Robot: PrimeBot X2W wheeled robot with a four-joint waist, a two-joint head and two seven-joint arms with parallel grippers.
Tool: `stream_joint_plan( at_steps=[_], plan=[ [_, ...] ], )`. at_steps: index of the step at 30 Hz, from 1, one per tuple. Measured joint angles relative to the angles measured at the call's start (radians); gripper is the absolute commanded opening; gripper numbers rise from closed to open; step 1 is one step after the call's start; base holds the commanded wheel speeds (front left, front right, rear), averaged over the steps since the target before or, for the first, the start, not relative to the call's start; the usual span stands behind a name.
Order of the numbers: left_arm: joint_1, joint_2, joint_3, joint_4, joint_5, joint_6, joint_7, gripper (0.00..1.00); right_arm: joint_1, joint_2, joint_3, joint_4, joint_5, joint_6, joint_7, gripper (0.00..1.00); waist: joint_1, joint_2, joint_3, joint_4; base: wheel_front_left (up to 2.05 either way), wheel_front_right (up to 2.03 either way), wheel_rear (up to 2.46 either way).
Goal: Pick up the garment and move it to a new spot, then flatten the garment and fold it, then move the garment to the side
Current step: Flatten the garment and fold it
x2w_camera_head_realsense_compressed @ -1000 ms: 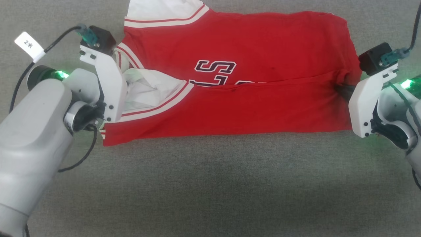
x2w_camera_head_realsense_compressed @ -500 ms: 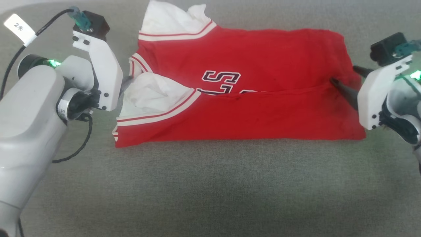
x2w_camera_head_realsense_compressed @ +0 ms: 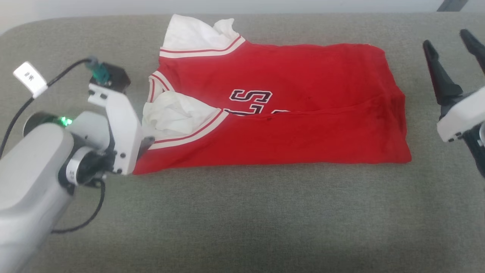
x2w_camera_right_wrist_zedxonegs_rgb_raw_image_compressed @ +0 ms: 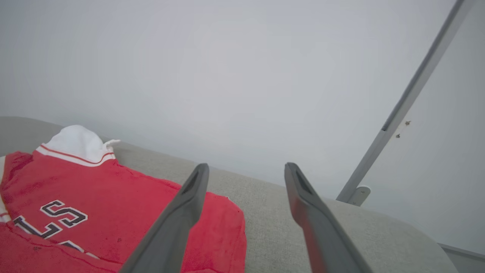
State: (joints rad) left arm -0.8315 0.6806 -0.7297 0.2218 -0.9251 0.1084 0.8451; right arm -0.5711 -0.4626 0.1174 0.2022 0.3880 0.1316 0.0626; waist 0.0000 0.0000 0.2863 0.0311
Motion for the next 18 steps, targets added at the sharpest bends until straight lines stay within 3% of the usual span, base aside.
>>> stream_joint_plan(
  at_steps=[9,18],
  plan=[
    [0.099,0.055,0.02,-0.047,-0.028,0.068,0.009,1.0,0.163,0.177,-0.21,-0.24,-0.165,0.0,-0.036,1.0,0.0,0.0,0.031,-0.031,0.0,0.0,0.0],
    [0.117,0.038,0.049,0.052,-0.063,0.057,-0.039,1.0,0.268,0.267,-0.269,-0.356,-0.194,0.0,0.028,1.0,0.0,0.0001,0.081,-0.063,0.0,0.0,0.0]
  ],
)
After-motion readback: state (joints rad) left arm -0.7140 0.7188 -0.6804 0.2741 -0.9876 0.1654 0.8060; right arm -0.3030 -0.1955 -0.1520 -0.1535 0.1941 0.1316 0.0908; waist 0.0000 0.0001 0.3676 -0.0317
